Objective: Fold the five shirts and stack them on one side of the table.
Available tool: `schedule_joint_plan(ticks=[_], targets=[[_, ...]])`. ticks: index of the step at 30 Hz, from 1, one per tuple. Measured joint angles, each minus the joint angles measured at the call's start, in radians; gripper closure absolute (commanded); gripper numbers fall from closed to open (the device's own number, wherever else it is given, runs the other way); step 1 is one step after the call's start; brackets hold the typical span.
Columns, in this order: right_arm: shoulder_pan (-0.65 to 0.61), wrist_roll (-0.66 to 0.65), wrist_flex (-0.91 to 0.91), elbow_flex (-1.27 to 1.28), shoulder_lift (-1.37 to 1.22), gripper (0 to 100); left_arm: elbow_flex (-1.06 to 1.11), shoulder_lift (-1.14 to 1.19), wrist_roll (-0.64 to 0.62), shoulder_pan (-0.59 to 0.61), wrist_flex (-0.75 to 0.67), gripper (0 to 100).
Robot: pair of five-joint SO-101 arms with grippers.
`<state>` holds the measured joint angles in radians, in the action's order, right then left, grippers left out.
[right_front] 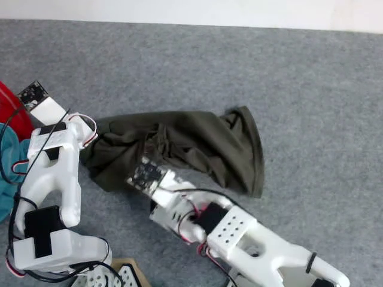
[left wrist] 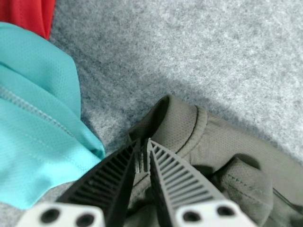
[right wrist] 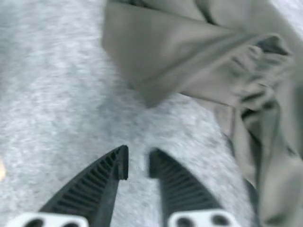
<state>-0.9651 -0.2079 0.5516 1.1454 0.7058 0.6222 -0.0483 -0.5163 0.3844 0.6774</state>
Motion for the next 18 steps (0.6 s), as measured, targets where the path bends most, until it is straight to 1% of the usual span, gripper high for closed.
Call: schedule_joint_plan(ticks=[1,5,7,12,18], targets=[[-0.005,0.000,-0.021,0.002,-0.006,73.9,0.000,0.000,0.000,0.000,0.000,95],[-0.008,0.000,-0.074,-0.009,-0.112,74.1,0.000,0.000,0.000,0.000,0.000,95],[-0.012,0.000,-0.081,-0.054,-0.192,75.7,0.000,0.000,0.000,0.000,0.000,95],[-0.040,0.060,-0.086,-0.190,-0.393,81.4,0.000,0.000,0.000,0.000,0.000,95],[-0.051,0.069,-0.089,-0.315,-0.560,82.1,0.000,0.000,0.000,0.000,-0.014,95]])
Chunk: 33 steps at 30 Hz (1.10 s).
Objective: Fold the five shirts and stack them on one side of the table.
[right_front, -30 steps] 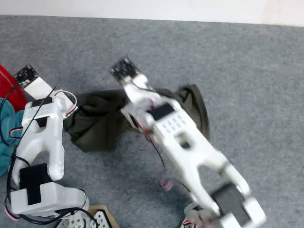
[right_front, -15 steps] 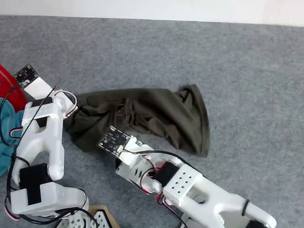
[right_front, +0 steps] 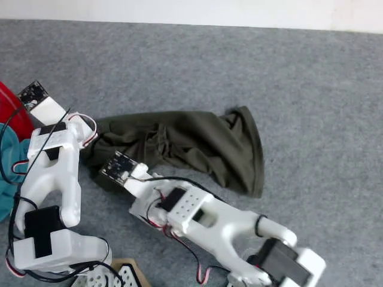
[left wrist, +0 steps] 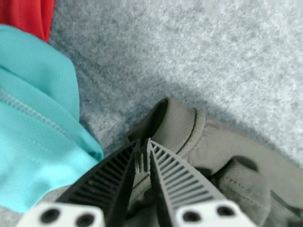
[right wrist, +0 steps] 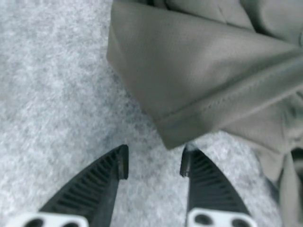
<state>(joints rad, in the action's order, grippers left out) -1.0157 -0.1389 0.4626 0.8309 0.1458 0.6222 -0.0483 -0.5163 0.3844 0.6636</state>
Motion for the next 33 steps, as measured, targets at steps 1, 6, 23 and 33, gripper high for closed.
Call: schedule_joint_plan(ticks=[1,6,23,33], targets=[[0.000,0.000,0.000,-0.018,-0.021,82.2,0.000,0.000,0.000,0.000,-0.003,95],[0.025,0.003,0.000,-0.104,-0.083,95.2,0.000,0.000,0.000,0.003,-0.006,95],[0.081,0.006,-0.044,-0.138,-0.057,99.3,0.000,0.000,-0.098,0.095,-0.006,95],[0.144,-0.040,-0.164,-0.345,-0.061,99.3,0.000,0.000,-0.101,0.095,-0.006,95]])
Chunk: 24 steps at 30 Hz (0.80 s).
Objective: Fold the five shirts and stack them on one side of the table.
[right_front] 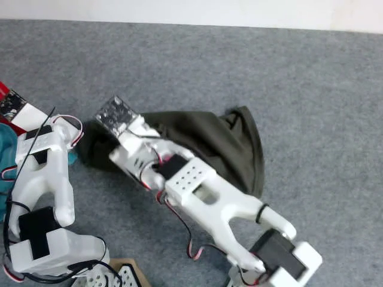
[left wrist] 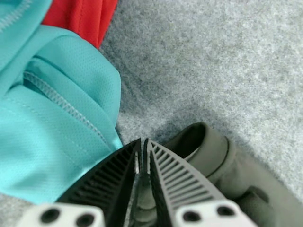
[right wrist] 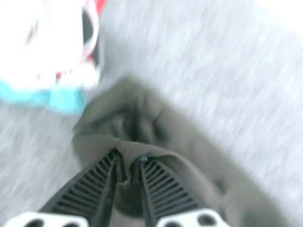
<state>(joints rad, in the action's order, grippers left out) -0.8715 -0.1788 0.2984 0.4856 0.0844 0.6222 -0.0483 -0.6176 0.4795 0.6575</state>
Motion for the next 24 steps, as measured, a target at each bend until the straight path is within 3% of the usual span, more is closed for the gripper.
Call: schedule_joint_plan(ticks=[10,14,16,24], targets=[[0.040,-0.060,-0.121,-0.262,-0.341,97.4,0.000,0.000,0.000,0.000,0.000,95],[0.040,-0.066,-0.114,-0.379,-0.473,80.2,0.000,0.000,0.000,0.000,0.000,95],[0.044,-0.066,-0.052,-0.428,-0.494,77.2,0.000,0.000,0.000,0.000,0.000,95],[0.086,-0.147,0.241,-0.583,-0.423,83.5,0.000,0.000,0.000,-0.002,0.000,95]])
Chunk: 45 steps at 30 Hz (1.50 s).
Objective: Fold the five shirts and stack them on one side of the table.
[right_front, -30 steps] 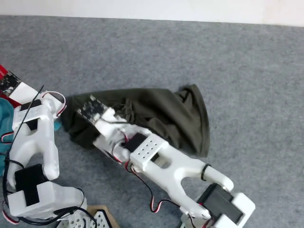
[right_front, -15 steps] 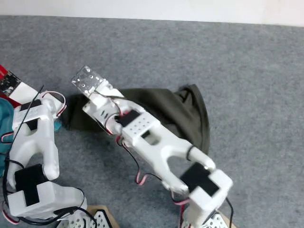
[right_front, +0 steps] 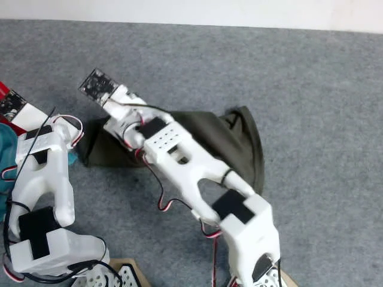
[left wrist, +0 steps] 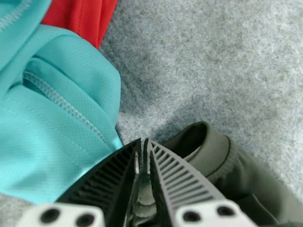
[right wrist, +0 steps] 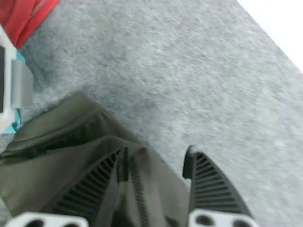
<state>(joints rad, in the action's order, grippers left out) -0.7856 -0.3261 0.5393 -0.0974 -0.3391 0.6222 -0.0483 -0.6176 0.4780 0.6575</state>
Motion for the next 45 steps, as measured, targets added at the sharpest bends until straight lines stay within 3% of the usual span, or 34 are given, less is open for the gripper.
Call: schedule_joint_plan(ticks=[3,6,11,18,24,30,45], targets=[[0.009,0.000,0.061,-0.003,0.098,88.3,0.000,0.000,0.000,0.000,0.000,95],[0.011,0.003,0.121,0.046,0.192,99.8,0.000,0.000,0.000,0.000,0.000,95],[-0.002,0.066,0.201,0.313,0.381,99.1,0.000,0.000,0.006,0.000,0.000,95],[-0.063,0.066,0.035,0.723,0.600,99.1,0.054,-0.094,0.150,-0.103,0.018,95],[-0.055,0.084,-0.077,0.744,0.528,99.1,0.285,-0.427,0.336,-0.203,0.025,95],[-0.023,0.092,-0.126,0.689,0.373,99.1,0.485,-0.749,0.365,-0.302,0.014,95],[0.064,0.097,-0.226,0.496,0.117,99.1,0.410,-0.600,0.328,-0.272,0.006,95]])
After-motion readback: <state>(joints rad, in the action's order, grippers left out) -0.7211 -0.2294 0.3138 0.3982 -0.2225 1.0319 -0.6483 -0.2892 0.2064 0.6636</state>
